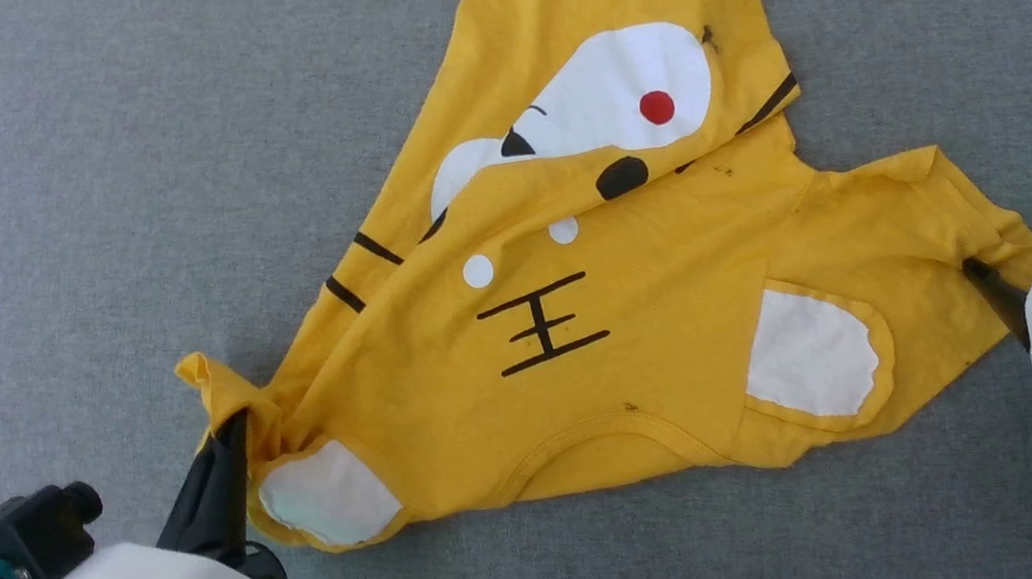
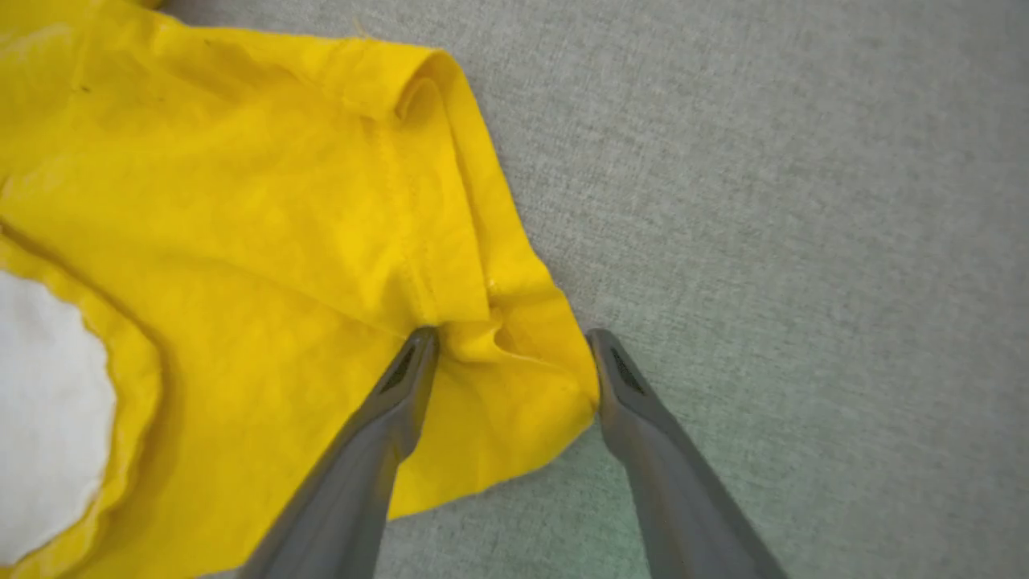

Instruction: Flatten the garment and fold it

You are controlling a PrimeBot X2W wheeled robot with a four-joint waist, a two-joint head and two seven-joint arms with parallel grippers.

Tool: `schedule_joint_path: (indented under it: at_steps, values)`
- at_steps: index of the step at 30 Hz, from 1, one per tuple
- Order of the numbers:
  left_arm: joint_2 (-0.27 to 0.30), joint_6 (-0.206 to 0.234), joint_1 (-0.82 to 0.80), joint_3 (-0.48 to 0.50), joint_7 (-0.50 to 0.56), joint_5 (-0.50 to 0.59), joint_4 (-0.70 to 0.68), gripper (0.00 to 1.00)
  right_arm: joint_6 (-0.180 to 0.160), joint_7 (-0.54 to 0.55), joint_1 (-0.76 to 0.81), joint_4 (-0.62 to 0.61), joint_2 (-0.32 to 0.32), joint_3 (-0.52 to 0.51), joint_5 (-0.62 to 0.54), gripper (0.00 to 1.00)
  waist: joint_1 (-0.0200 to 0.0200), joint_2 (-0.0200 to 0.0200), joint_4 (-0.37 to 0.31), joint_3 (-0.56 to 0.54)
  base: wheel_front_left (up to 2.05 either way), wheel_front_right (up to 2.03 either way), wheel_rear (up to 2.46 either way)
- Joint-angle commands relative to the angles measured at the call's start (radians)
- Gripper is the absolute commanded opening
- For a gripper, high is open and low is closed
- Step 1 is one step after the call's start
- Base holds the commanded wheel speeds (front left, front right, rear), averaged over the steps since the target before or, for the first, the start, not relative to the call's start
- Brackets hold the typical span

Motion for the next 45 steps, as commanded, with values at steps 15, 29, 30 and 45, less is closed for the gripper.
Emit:
schedule_joint_path:
  at_steps: [15,29,30,45]
  values:
    - [-0.029,-0.015,-0.040,0.004,-0.032,-0.045,0.015,0.00,0.000,-0.175,-0.022,0.019,0.143,-0.108,0.027,0.00,0.0000,-0.0001,-0.033,-0.064,0.00,0.00,0.00]
    - [-0.053,0.033,-0.301,-0.011,-0.050,-0.043,-0.011,0.00,0.000,-0.434,-0.218,-0.008,0.286,-0.170,0.214,0.00,0.0000,-0.0001,-0.142,-0.278,0.00,0.00,0.00]
    - [-0.045,0.036,-0.341,-0.011,-0.037,-0.043,-0.011,0.00,0.000,-0.436,-0.251,-0.013,0.286,-0.165,0.218,0.00,0.0000,-0.0001,-0.150,-0.284,0.00,0.00,0.00]
    - [0.136,0.066,-1.093,-0.088,0.242,0.064,0.305,0.00,0.000,-0.350,-0.908,0.192,0.287,-0.067,-0.047,0.00,0.0000,-0.0001,-0.242,-0.222,0.00,0.00,0.00]
